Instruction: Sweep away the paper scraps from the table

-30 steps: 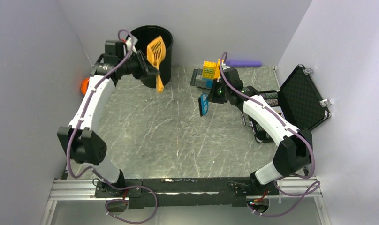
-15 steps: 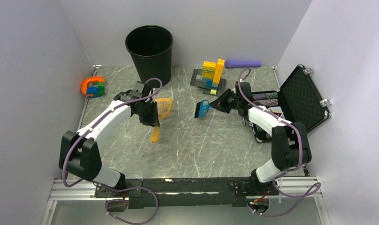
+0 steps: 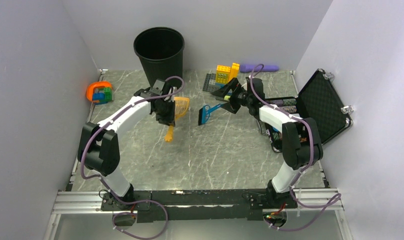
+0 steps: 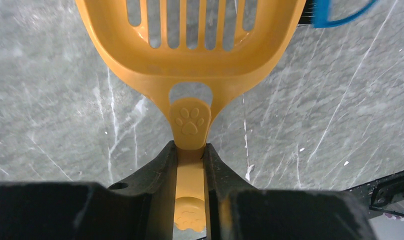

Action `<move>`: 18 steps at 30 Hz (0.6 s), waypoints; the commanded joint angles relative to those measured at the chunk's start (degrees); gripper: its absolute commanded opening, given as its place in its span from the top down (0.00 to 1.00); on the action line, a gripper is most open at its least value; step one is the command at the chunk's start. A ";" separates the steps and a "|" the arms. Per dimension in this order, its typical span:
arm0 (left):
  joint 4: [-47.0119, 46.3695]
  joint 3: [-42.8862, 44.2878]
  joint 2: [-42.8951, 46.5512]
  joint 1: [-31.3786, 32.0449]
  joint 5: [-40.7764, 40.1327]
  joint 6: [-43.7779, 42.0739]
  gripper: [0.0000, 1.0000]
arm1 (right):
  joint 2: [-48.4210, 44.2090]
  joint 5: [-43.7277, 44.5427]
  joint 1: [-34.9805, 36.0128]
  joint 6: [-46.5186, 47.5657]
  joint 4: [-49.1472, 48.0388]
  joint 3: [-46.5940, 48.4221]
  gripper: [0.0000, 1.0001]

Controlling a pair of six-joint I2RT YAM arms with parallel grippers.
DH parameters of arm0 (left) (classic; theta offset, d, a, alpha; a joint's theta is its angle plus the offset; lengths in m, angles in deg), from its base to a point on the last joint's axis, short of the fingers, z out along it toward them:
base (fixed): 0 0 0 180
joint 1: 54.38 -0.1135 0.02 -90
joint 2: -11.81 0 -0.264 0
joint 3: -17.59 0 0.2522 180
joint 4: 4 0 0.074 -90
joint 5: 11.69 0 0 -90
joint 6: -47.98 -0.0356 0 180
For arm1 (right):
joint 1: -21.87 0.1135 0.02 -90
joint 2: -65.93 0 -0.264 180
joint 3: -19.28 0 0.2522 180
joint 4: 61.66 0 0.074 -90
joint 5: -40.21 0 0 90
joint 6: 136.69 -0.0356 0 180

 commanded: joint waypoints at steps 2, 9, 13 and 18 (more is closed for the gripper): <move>-0.32 2.84 0.19 0.27 -1.53 -2.03 1.00 | -2.69 4.33 -0.42 6.75 10.32 4.29 0.00; -1.23 0.37 -0.12 0.47 -1.25 -2.02 1.00 | -14.09 18.80 -1.64 14.18 20.06 -1.61 0.00; -1.38 0.76 -0.97 0.73 -1.23 -2.36 1.00 | -20.17 24.89 -1.76 17.78 23.22 -2.86 0.00; -0.40 2.76 -2.26 0.92 -2.98 -1.81 0.74 | -23.06 25.56 -1.88 20.35 24.65 -2.79 0.00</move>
